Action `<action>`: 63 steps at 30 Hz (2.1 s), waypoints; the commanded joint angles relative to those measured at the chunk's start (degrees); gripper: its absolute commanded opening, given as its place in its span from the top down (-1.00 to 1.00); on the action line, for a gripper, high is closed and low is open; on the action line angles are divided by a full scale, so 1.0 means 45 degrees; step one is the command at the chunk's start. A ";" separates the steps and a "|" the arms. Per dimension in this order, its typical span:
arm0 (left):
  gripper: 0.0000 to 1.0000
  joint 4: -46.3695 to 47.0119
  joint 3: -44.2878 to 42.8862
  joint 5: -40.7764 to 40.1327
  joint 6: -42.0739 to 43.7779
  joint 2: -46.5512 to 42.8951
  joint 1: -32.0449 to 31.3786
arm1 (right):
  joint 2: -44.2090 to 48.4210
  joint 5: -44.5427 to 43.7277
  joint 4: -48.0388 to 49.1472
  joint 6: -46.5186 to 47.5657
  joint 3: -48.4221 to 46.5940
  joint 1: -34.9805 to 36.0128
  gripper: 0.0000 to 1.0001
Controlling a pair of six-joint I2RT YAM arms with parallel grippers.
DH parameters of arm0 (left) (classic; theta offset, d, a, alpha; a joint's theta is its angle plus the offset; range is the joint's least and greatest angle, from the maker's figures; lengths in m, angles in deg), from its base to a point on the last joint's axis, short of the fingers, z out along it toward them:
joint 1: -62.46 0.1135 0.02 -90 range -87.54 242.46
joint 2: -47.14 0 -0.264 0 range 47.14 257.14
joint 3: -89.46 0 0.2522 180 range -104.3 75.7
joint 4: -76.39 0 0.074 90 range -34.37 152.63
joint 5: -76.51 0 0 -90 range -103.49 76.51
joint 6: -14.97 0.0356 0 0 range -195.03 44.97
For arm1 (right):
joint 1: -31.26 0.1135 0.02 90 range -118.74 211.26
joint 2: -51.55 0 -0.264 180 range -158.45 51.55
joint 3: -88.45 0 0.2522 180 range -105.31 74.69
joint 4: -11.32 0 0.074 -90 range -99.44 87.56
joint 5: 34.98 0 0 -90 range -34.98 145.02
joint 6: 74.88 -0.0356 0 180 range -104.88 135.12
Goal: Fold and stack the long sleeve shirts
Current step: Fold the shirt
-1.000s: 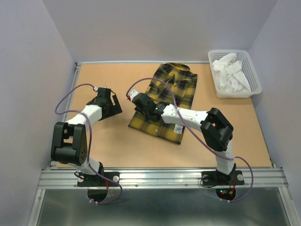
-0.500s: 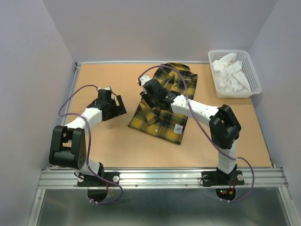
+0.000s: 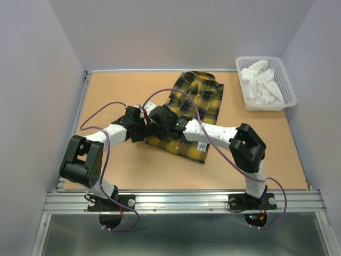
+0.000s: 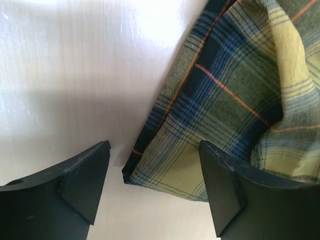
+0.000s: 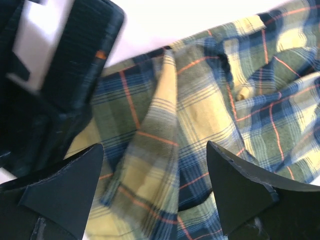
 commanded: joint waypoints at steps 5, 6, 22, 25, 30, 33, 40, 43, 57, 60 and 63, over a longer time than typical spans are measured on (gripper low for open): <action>-0.19 0.0143 0.0305 -0.0226 -0.0674 0.0978 -0.0260 | -0.0793 -0.1452 0.0165 0.0193 0.0134 -0.0093 -0.77; -0.09 0.0143 0.0344 -0.0246 -0.0751 0.1057 -0.0260 | -0.0871 -0.1646 0.0165 0.0212 0.0153 -0.0093 -0.77; 1.00 0.0104 0.0599 -0.0636 -0.0752 0.1273 -0.0260 | -0.1301 -0.3112 0.0204 0.0330 -0.0763 -0.2295 -0.76; 1.00 0.0085 0.0560 -0.0656 -0.0694 0.1215 -0.0260 | -0.1399 -0.3268 0.0185 0.0116 -0.1192 -0.2923 -0.76; 1.00 0.0045 0.0443 -0.0598 -0.0577 0.1098 -0.0279 | -0.0678 -0.2471 0.0146 -0.0041 -0.1350 -0.3335 -0.75; 1.00 0.0007 0.0307 -0.0481 -0.0518 0.1019 -0.0279 | -0.0112 -0.0890 0.0029 -0.0412 -0.1117 -0.3277 -0.74; 1.00 -0.0169 -0.0026 -0.0461 -0.0401 0.0707 -0.0377 | 0.1178 0.1926 0.0028 -0.1250 -0.0491 -0.3003 -0.72; 1.00 -0.0345 -0.0143 -0.0539 -0.0381 0.0667 -0.0377 | 0.1432 0.2102 0.0028 -0.1544 -0.0413 -0.2964 -0.71; 1.00 -0.0618 -0.0280 -0.0715 -0.0303 0.0726 -0.0397 | 0.0047 0.0091 0.0087 -0.1096 0.0661 -0.2943 -0.74; 1.00 -0.0657 -0.0222 -0.0773 -0.0284 0.0629 -0.0397 | -0.0480 0.0110 0.0340 -0.1330 0.0720 -0.3548 -0.73; 1.00 -0.0677 -0.0163 -0.0831 -0.0244 0.0512 -0.0397 | -0.0813 -0.0006 0.0439 -0.1662 0.0507 -0.4446 -0.72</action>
